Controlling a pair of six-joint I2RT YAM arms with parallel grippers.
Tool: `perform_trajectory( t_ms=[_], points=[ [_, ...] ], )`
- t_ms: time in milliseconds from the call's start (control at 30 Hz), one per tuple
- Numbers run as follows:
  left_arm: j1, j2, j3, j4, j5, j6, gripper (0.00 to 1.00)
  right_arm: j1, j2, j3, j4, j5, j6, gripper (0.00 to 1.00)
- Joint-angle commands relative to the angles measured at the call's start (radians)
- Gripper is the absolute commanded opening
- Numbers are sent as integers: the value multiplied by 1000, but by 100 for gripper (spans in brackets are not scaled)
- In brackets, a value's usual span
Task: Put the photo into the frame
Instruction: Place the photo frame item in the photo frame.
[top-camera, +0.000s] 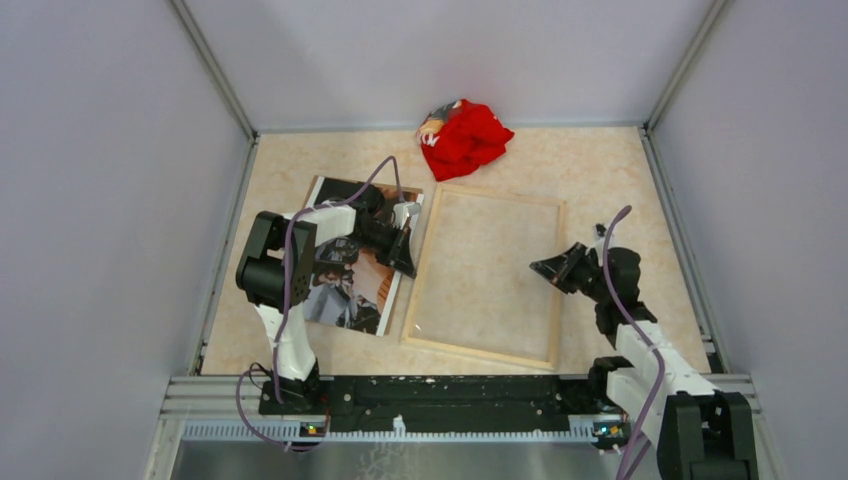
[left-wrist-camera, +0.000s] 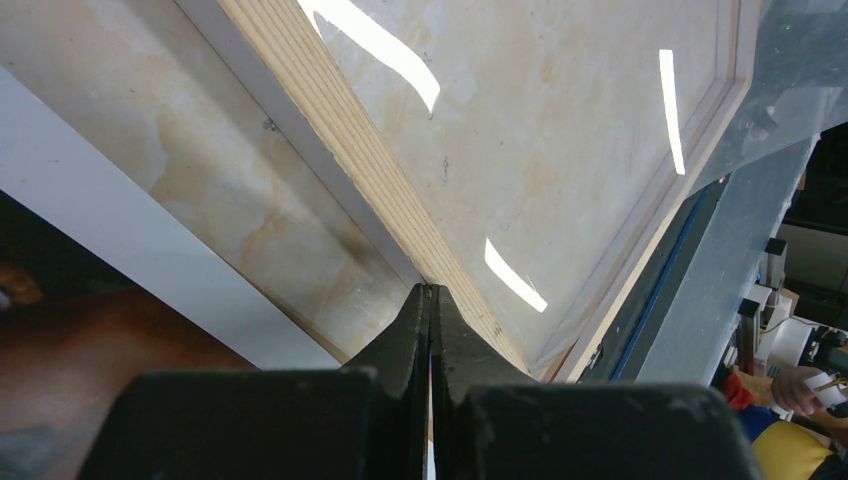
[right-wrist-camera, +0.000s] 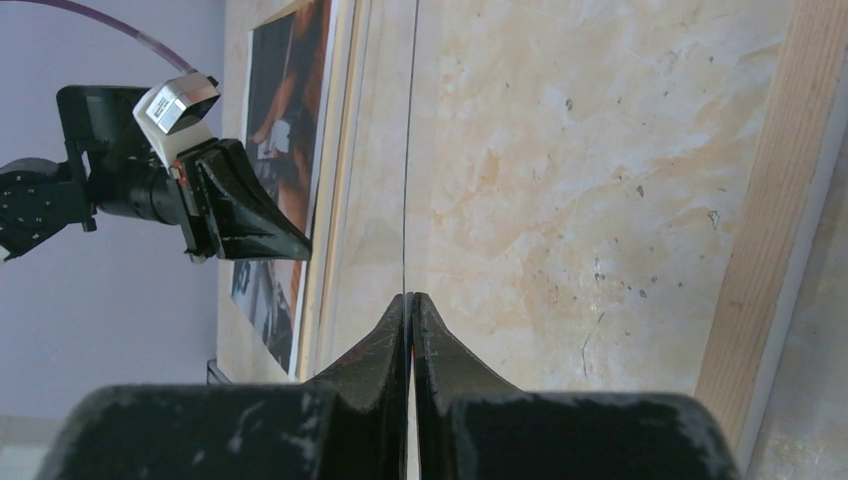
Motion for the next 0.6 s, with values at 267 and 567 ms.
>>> perform_trajectory(
  t_ms=[267, 567],
  points=[
    [0, -4, -3, 12, 5, 3, 0, -1, -9, -33, 221, -98, 41, 0],
    [-1, -1, 6, 8, 3, 3, 0, 26, -57, -62, 332, -124, 37, 0]
  ],
)
